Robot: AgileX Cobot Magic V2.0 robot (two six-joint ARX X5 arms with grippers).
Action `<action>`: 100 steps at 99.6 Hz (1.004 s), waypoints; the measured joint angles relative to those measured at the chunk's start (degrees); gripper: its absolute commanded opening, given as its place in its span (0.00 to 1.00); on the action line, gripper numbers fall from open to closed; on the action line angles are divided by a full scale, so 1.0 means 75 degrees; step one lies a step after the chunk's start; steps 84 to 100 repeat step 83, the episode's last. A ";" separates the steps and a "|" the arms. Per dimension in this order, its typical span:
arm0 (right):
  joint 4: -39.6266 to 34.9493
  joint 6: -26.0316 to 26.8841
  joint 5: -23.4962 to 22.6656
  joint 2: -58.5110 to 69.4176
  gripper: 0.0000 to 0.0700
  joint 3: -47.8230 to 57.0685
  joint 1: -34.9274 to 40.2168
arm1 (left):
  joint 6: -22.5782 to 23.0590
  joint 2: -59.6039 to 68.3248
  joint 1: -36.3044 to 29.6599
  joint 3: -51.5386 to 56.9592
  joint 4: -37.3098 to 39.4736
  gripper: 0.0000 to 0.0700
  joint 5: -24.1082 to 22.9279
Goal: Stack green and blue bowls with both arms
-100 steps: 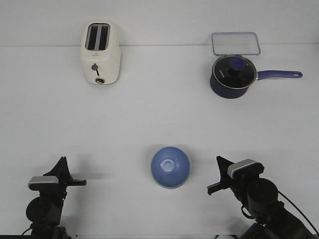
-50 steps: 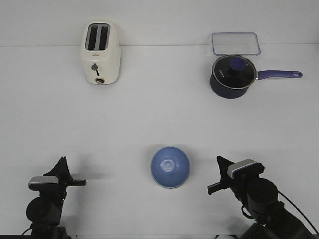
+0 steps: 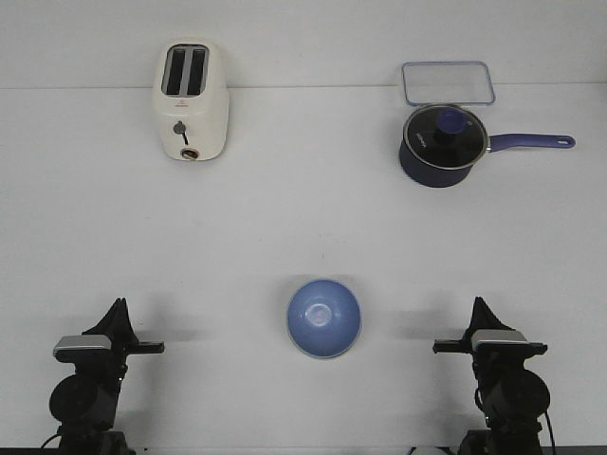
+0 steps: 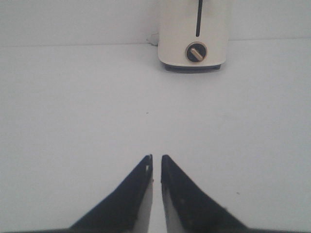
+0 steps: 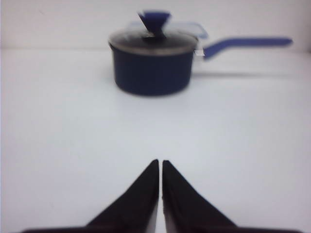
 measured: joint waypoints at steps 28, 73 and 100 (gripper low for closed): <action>0.0061 -0.0137 -0.0131 -0.0254 0.02 -0.0271 0.0012 | 0.0000 0.0000 0.0003 0.0000 0.0003 0.02 0.0000; 0.0256 -0.0137 -0.0131 -0.0254 0.02 -0.0271 0.0012 | 0.0000 0.0000 0.0003 0.0000 0.0003 0.02 0.0000; 0.0256 -0.0137 -0.0131 -0.0254 0.02 -0.0271 0.0012 | 0.0000 0.0000 0.0003 0.0000 0.0003 0.02 0.0000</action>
